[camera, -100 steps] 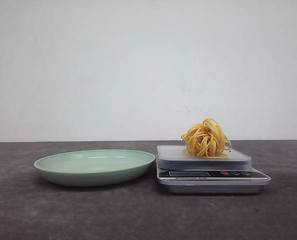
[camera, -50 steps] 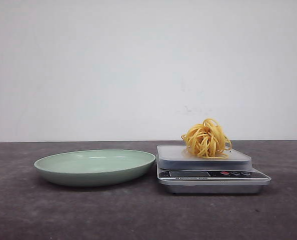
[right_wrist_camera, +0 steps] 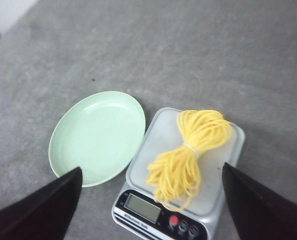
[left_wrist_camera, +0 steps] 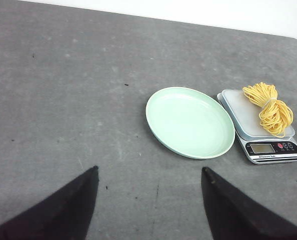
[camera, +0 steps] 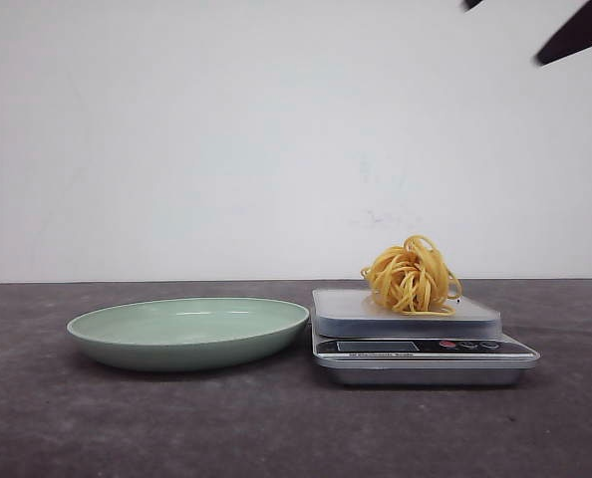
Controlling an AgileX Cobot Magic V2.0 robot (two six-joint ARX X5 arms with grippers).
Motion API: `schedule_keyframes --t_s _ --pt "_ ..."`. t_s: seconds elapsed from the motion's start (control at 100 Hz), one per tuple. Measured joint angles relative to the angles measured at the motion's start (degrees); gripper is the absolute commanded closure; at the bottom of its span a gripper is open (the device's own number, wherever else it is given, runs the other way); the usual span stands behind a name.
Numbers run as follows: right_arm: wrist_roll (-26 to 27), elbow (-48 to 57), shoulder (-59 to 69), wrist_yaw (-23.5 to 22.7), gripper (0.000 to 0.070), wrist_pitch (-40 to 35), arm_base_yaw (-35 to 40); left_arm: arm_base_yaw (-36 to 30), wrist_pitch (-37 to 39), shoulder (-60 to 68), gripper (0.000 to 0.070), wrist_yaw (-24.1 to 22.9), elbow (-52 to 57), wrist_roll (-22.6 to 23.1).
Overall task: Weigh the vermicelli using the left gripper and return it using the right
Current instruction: 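Open the left gripper and withdraw it from the scale, then lower the right gripper onto the vermicelli on the scale and grasp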
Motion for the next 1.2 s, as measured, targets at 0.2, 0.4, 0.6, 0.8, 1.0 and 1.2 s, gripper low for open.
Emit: schedule_keyframes --t_s 0.2,0.4,0.6,0.8,1.0,1.2 --pt "1.0 9.1 15.2 2.3 0.0152 -3.0 2.6 0.0 -0.3 0.0 0.0319 0.0 0.0 0.0" --pt "1.7 13.9 26.2 2.6 0.0169 -3.9 2.6 0.0 -0.4 0.0 0.0319 0.0 0.0 0.0" --pt "1.9 14.1 33.4 2.6 0.0178 -3.8 2.6 0.0 -0.5 0.0 0.0319 0.0 0.0 0.0" --pt "2.2 14.1 39.9 2.6 0.0178 -1.7 2.6 0.0 -0.7 0.0 0.0319 0.0 0.0 0.0" --pt "3.4 14.1 42.7 2.6 0.0454 -0.2 2.6 0.0 -0.9 0.0 0.0319 0.0 0.0 -0.2" --pt "3.4 14.1 43.7 2.8 0.0694 0.4 3.0 0.0 -1.0 0.0 0.0319 0.0 0.0 -0.2"
